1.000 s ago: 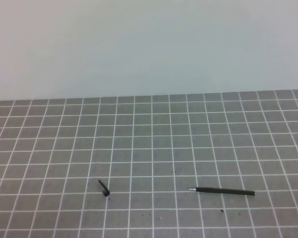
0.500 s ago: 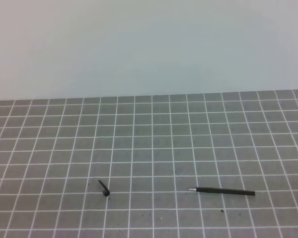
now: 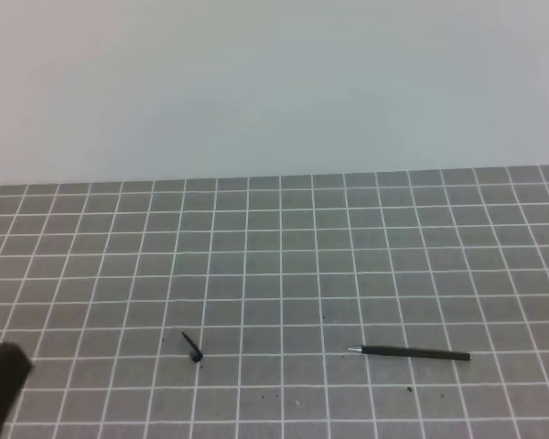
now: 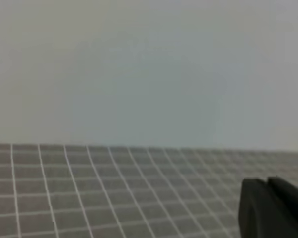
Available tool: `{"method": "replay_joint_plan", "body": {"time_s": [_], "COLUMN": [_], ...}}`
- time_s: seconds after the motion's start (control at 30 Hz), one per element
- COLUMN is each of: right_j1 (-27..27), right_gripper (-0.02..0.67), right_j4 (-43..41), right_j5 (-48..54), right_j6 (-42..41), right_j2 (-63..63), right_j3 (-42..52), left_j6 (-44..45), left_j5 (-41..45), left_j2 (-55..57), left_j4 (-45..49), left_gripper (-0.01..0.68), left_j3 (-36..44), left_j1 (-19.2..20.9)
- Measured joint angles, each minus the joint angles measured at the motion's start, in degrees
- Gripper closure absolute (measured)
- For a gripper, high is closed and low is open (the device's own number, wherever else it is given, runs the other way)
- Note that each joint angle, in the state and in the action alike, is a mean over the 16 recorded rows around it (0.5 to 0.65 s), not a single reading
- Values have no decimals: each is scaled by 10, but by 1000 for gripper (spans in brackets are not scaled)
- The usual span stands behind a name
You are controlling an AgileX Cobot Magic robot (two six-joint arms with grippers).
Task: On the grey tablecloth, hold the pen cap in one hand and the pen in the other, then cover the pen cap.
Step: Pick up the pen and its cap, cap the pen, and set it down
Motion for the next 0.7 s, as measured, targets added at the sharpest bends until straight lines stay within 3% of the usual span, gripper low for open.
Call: {"method": "replay_joint_plan", "body": {"time_s": [0.3, 0.7], "right_j1": [28, 29], "right_gripper": [641, 641], "right_j4": [3, 6], "right_j5": [95, 263], "right_j6": [-100, -148], "right_j2": [127, 241], "right_j3": [-61, -91], "left_j6": [37, 153], "left_j5": [96, 123], "left_j2": [170, 399], "left_j4": [219, 444], "left_gripper": [675, 676], "left_j3": [-112, -263], "left_j1": [0, 0]}}
